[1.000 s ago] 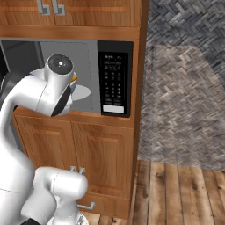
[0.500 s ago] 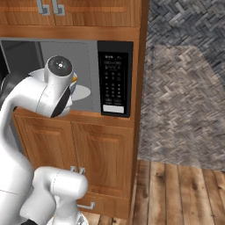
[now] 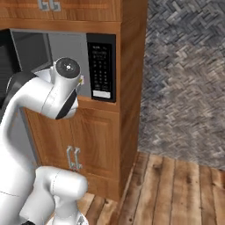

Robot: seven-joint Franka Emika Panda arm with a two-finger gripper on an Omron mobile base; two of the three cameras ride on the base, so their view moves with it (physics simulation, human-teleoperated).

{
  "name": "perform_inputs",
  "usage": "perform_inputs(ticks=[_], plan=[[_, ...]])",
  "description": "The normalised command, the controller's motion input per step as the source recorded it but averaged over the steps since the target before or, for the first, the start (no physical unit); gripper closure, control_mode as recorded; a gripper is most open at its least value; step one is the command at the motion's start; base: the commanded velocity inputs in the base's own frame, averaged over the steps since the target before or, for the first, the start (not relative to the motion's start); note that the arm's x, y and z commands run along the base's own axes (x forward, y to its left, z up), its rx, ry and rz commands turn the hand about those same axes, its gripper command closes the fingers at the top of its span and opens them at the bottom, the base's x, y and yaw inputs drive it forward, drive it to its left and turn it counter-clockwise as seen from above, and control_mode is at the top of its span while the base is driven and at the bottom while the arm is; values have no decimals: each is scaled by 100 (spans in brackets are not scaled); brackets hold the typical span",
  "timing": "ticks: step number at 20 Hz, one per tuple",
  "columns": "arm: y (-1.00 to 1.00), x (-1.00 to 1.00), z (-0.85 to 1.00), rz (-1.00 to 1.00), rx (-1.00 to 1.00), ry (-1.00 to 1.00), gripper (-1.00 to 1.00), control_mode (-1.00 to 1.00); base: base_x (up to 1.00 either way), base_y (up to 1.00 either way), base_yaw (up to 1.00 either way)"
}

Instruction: The microwave is finished heating the steak and carrot. Take the bowl containing the food and place it on the dining counter.

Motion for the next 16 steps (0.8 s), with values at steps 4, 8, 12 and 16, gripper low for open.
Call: perform_inputs(ticks=[4,8,12,16], plan=[[0,0,0,0,0,0,100,100,-94,-25,84],[0,0,0,0,0,0,100,100,-68,-23,98],[0,0,0,0,0,0,100,100,-58,-18,100],[0,0,0,0,0,0,100,100,-46,-13,100]])
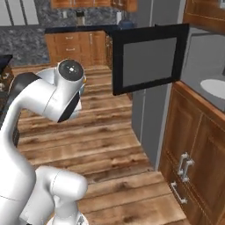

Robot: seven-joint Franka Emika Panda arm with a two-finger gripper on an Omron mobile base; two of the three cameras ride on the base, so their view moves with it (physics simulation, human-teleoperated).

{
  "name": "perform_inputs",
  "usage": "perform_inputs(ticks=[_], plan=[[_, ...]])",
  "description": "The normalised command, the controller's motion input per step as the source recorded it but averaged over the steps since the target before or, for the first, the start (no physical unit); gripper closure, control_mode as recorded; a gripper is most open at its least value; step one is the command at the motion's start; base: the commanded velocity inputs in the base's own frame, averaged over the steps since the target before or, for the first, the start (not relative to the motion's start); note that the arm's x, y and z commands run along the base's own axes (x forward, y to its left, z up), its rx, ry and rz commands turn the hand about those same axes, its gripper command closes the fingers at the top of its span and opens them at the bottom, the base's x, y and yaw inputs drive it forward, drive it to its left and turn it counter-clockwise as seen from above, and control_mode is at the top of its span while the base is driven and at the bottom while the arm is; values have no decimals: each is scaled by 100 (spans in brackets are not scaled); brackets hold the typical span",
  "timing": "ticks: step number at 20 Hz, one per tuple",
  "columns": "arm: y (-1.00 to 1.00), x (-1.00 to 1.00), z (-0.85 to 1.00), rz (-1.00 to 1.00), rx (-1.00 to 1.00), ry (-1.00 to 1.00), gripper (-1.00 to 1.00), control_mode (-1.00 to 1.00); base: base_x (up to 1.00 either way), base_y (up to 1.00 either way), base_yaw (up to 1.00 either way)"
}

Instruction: The microwave is finished heating the steak and carrot. Take the bowl containing the food and place it on the dining counter.

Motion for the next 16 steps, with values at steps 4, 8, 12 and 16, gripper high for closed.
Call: perform_inputs(ticks=[4,8,12,16], plan=[[0,0,0,0,0,0,100,100,-37,-2,97],[0,0,0,0,0,0,100,100,-13,0,79],[0,0,0,0,0,0,100,100,-1,0,69],[0,0,0,0,0,0,100,100,0,0,58]])
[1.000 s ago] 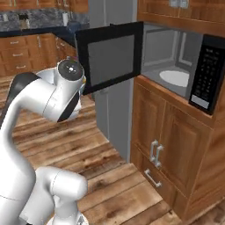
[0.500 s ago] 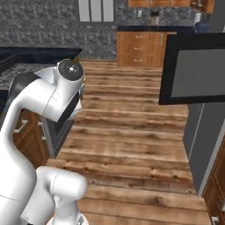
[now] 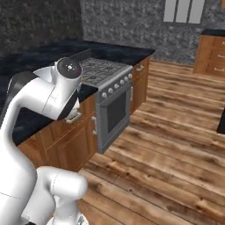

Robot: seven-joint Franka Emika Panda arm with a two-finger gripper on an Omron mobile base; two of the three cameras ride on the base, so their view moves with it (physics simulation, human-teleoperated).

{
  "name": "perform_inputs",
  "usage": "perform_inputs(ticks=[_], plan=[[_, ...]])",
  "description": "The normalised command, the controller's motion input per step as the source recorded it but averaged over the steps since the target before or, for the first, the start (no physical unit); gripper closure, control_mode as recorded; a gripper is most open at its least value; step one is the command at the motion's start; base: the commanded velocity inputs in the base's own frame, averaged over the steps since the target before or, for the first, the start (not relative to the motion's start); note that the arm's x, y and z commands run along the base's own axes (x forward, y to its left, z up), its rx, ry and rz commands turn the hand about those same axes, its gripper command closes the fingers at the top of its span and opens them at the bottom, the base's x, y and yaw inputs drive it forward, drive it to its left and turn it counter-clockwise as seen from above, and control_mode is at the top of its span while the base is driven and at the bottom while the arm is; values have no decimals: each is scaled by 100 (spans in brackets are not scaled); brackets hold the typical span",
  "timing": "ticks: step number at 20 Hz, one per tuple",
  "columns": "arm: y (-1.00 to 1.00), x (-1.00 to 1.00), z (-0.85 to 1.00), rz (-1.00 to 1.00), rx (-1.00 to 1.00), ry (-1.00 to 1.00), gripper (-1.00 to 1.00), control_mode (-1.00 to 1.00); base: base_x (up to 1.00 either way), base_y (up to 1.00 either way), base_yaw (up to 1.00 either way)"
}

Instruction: The microwave is finished heating the steak and carrot. Take the bowl containing the food and place it on the dining counter.

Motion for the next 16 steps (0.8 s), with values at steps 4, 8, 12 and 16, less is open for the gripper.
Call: perform_inputs(ticks=[4,8,12,16], plan=[[0,0,0,0,0,0,100,100,0,1,42],[0,0,0,0,0,0,100,100,0,8,56],[0,0,0,0,0,0,100,100,8,6,65],[0,0,0,0,0,0,100,100,51,-12,38]])
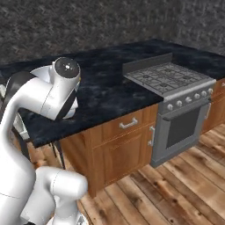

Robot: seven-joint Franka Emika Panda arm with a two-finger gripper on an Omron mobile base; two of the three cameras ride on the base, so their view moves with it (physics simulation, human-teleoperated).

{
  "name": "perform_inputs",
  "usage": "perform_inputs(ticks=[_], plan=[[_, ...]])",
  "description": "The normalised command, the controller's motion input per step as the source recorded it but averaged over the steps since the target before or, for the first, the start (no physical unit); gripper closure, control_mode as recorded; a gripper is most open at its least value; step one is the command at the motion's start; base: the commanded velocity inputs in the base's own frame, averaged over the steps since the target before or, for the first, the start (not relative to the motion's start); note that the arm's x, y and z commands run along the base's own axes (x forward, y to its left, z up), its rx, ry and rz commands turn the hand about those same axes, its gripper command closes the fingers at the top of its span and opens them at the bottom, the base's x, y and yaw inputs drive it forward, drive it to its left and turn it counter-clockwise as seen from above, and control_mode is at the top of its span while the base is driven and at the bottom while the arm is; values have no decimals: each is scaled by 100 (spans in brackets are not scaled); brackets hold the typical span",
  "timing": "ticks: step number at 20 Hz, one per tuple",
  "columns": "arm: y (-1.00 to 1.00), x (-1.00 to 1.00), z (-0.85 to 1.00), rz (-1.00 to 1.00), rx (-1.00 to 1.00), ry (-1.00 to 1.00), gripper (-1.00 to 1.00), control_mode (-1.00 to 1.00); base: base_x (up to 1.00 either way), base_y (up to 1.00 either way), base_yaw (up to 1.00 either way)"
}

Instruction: The microwave is finished heating the steak and carrot. Take the bowl containing the food and place it on the dining counter.

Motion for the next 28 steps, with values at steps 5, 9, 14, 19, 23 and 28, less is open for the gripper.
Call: perform_inputs(ticks=[5,9,14,19,23,28], plan=[[0,0,0,0,0,0,100,100,93,-45,29],[0,0,0,0,0,0,100,100,100,-70,32],[0,0,0,0,0,0,100,100,94,-74,39],[0,0,0,0,0,0,100,100,90,-49,42],[0,0,0,0,0,0,100,100,87,-11,27],[0,0,0,0,0,0,100,100,34,27,28]])
